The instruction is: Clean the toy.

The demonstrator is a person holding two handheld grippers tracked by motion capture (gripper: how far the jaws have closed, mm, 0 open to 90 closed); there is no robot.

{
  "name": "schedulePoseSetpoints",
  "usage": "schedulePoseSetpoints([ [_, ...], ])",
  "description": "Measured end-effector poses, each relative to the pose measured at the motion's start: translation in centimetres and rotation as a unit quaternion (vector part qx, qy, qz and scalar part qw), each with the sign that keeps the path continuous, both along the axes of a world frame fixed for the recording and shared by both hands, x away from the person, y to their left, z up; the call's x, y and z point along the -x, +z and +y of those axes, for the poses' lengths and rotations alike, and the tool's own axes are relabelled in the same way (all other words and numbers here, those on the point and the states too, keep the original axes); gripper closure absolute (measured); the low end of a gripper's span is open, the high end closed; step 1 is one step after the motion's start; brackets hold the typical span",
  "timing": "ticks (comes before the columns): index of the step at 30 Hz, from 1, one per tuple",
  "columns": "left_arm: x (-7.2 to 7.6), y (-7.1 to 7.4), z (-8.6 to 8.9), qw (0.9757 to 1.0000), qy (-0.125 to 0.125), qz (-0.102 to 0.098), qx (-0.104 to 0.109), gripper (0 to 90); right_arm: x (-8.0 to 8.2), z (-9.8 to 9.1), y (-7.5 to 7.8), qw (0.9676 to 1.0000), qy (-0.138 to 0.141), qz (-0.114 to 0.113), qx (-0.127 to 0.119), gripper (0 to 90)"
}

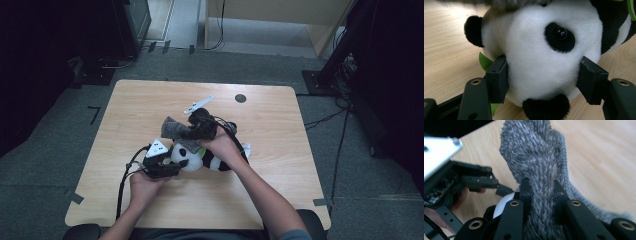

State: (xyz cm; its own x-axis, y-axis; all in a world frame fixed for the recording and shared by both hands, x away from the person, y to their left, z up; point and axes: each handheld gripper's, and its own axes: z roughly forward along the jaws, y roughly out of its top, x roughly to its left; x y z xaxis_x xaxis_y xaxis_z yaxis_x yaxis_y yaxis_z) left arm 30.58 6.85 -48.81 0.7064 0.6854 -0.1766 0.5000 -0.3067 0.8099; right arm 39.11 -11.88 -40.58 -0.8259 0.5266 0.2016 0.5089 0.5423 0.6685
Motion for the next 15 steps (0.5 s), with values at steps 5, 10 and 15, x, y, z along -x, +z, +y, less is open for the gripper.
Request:
schedulePoseSetpoints([
  [5, 0.0, 0.0, 0.0, 1.0000, 0.002, 0.004, -0.004, 36.3, -0.3, -0.4, -0.6, 1.0000, -0.006, 0.005, -0.005, 77.4],
  [10, -0.2, 0.1, -0.1, 0.9999, 0.004, 0.009, -0.004, 37.9, -0.7, -0.9, -0.8, 0.9998, -0.016, 0.007, -0.004, 77.8],
  [15, -0.2, 0.1, -0.1, 0.9999, 0.006, 0.013, 0.000, 38.3, -1.5, -2.3, -1.0, 0.9989, -0.046, 0.003, 0.005, 77.8],
])
